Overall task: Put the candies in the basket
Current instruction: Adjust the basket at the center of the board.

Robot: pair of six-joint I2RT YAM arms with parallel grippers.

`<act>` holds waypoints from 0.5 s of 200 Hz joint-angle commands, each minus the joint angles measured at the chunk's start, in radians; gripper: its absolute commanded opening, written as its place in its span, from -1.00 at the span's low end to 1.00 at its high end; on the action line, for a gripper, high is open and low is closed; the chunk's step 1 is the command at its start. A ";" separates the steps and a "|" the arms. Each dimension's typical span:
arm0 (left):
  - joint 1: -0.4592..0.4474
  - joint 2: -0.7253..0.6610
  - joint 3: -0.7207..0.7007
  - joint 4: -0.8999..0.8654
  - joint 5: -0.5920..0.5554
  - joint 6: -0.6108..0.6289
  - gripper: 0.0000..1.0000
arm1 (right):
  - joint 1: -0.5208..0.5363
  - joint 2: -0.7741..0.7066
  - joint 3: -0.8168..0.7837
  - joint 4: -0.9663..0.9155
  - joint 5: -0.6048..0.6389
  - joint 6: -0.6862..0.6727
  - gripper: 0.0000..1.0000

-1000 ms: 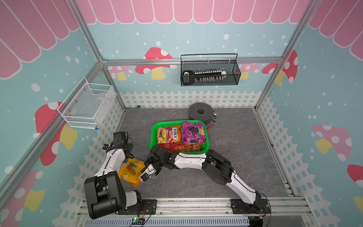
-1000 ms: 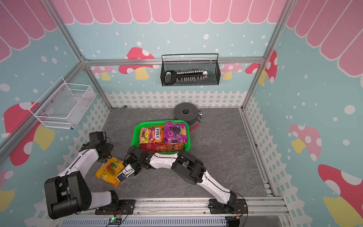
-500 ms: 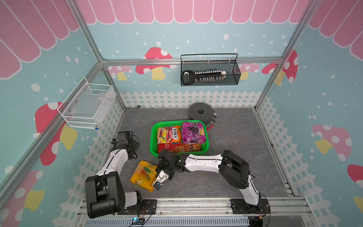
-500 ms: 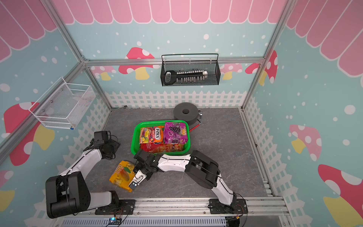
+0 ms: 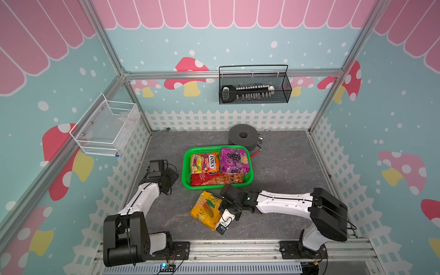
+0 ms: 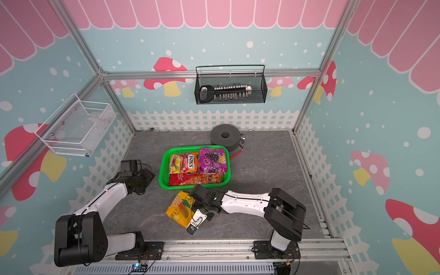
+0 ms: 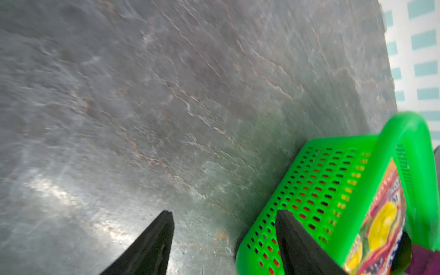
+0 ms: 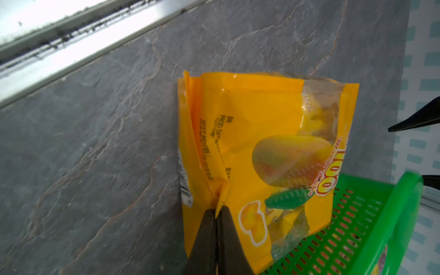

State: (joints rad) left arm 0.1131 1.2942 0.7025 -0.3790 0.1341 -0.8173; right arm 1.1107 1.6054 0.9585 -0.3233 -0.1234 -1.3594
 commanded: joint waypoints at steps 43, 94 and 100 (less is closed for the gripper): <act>-0.140 -0.064 -0.030 0.016 0.338 0.131 0.43 | -0.063 -0.168 -0.112 -0.126 0.116 0.017 -0.47; -0.310 -0.118 0.025 -0.046 0.367 0.161 0.39 | -0.109 -0.387 -0.132 -0.157 0.012 0.118 0.18; -0.319 -0.116 0.023 -0.054 0.374 0.170 0.38 | -0.111 -0.408 -0.131 -0.157 -0.008 0.141 0.21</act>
State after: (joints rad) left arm -0.1646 1.1896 0.6991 -0.3878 0.4397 -0.7017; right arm 1.0069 1.2823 0.8391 -0.4423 -0.0574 -1.3025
